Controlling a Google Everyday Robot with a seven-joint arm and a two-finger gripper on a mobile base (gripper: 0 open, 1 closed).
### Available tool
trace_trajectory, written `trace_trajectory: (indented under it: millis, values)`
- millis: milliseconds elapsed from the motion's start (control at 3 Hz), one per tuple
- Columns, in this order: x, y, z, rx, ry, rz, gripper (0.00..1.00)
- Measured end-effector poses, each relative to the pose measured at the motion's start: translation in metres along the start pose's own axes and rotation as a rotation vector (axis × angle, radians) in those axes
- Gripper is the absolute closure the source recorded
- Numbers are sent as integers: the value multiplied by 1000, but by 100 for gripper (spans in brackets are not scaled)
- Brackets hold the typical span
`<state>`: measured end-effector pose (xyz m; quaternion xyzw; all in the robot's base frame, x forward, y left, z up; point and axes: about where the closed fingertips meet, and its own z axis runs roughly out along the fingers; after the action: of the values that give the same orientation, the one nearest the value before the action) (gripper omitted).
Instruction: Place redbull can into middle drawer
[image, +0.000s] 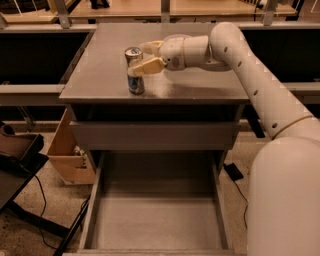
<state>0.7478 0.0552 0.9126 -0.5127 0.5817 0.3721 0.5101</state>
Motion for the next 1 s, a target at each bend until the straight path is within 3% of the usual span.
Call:
trace_trajectory:
  millis: [1000]
  values:
    - [-4,13,13,8,7,26,96]
